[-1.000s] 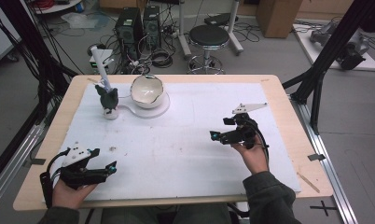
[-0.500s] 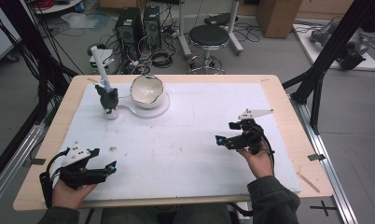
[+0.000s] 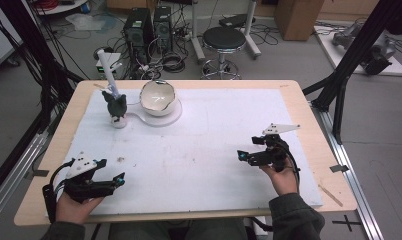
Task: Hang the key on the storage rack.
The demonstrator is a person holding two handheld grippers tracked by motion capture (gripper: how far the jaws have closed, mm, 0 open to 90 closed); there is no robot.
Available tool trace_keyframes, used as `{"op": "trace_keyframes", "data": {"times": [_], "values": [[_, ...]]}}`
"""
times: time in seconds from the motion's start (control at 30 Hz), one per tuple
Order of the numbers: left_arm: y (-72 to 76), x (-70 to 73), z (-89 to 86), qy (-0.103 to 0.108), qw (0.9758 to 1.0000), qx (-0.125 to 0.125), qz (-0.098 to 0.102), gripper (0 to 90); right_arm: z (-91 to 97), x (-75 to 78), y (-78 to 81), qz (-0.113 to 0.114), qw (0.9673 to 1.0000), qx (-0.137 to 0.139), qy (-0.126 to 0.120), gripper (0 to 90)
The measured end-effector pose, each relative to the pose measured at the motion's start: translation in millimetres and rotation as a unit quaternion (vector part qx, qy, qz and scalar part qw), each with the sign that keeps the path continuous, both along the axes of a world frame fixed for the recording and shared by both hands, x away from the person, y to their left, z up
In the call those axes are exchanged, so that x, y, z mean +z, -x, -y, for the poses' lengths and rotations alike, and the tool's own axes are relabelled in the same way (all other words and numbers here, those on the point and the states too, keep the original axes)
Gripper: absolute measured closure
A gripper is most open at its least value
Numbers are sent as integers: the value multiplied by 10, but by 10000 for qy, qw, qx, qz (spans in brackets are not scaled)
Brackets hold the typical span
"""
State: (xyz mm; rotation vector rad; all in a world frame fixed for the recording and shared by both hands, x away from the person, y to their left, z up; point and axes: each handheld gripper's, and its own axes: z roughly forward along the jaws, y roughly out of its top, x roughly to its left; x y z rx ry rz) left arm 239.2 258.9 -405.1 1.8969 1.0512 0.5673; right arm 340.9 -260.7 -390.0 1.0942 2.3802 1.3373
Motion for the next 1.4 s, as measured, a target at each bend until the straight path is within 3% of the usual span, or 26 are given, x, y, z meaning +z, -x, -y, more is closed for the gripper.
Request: {"op": "trace_keyframes", "data": {"times": [0.87,1.4], "values": [[-5,-21,-19,-21,10000,18,-35,210,253,-153,151,-29,9998,-198,-63,120],[-8,-53,-14,-11,9999,-25,-117,210,346,-239,349,-28,9996,-236,-121,119]]}}
